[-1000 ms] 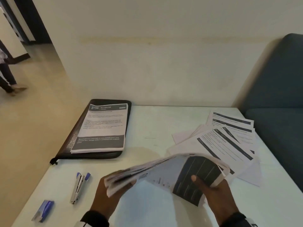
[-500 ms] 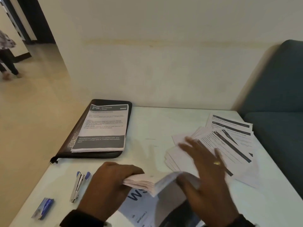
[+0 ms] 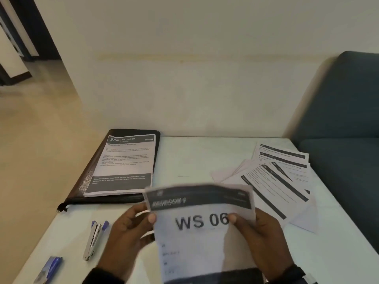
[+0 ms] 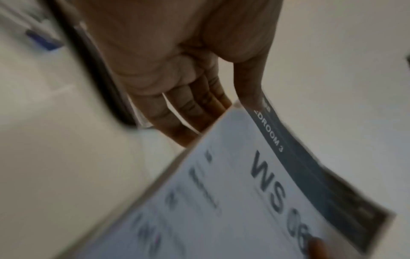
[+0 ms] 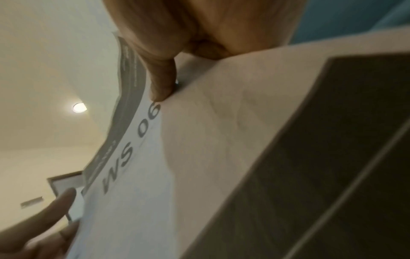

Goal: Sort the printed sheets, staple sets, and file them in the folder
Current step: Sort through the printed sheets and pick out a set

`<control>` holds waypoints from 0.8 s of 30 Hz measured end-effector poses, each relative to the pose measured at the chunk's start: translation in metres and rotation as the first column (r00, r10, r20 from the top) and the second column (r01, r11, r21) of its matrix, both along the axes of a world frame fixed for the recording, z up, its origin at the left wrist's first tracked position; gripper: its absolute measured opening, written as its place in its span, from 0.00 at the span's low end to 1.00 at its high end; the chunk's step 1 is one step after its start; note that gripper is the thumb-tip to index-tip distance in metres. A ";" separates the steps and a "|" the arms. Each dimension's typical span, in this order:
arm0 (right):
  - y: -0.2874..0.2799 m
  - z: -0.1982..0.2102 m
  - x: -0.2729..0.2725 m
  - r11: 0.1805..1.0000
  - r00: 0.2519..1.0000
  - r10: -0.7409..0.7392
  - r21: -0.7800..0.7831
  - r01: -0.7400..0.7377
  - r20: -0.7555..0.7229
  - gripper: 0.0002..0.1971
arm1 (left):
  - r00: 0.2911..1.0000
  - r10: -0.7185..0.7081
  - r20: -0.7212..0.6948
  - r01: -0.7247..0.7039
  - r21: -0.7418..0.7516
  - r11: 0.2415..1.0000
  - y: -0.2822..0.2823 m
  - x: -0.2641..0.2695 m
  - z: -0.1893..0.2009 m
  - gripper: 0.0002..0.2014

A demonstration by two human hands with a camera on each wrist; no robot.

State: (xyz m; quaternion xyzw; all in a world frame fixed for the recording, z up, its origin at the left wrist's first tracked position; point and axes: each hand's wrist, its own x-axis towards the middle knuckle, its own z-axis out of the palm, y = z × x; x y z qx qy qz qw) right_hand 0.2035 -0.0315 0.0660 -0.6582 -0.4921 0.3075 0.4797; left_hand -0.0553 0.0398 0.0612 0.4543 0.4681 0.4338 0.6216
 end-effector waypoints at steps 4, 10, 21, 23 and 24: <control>0.005 0.002 -0.009 0.982 0.968 -0.184 0.007 0.188 -0.169 0.05 | 1.000 -0.028 0.006 0.028 0.005 1.000 -0.012 0.037 0.004 0.12; 0.000 0.011 -0.017 0.930 0.950 -0.171 0.277 0.243 -0.262 0.13 | 0.970 0.230 -0.075 -0.201 0.281 0.939 -0.021 0.055 0.002 0.11; 0.006 -0.020 -0.021 0.960 0.938 -0.172 0.163 0.228 -0.301 0.09 | 0.965 0.210 -0.156 -0.167 0.254 0.953 -0.016 0.055 -0.021 0.12; 0.007 -0.023 -0.020 0.975 0.939 -0.149 0.115 0.192 -0.310 0.13 | 0.967 0.205 -0.151 -0.169 0.221 0.960 -0.014 0.054 -0.026 0.15; 0.007 -0.028 -0.020 0.983 0.941 -0.143 0.069 0.172 -0.306 0.15 | 0.969 0.189 -0.160 -0.157 0.194 0.968 -0.012 0.054 -0.031 0.18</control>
